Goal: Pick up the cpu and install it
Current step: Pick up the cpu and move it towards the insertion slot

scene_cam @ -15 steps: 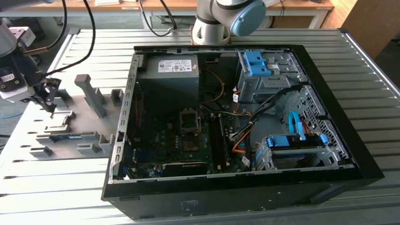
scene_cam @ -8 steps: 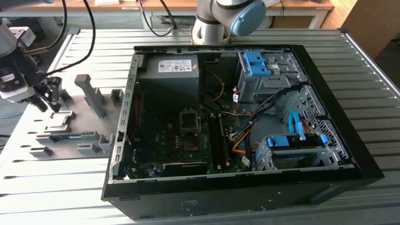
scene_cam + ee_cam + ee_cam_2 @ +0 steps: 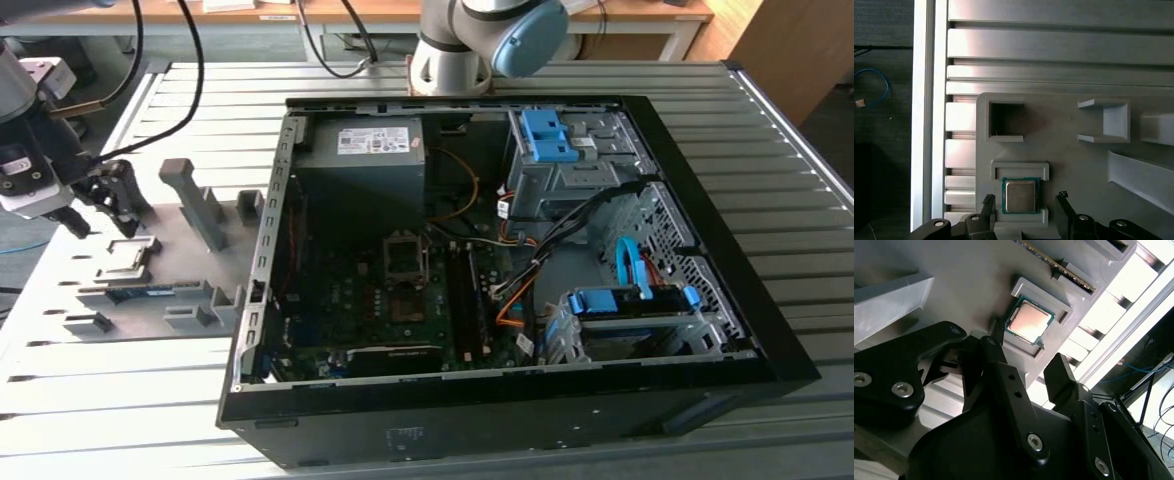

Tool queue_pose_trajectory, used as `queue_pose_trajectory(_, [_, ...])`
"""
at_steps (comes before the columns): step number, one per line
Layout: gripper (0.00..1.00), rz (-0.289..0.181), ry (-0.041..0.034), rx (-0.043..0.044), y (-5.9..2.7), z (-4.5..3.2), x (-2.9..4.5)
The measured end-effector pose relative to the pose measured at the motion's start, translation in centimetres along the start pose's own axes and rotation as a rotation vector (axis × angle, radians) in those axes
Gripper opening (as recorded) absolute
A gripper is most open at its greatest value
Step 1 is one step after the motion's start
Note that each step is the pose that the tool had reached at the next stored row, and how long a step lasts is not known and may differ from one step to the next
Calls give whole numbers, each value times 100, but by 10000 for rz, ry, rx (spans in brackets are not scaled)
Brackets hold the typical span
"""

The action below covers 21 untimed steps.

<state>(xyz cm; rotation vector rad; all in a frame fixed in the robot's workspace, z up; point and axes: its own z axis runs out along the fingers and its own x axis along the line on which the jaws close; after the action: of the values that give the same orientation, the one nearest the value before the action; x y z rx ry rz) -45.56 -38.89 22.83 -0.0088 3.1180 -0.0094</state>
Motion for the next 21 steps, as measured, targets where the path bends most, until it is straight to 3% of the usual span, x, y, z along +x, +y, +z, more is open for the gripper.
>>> queue_pose_trajectory(7, [59, -36, -1, -1, -1, 79, 2])
queue_pose_trajectory(14, [59, -715, 14, -14, -3, 179, 4])
queue_pose_trajectory(21, [59, -759, 11, -15, -46, 253, 7])
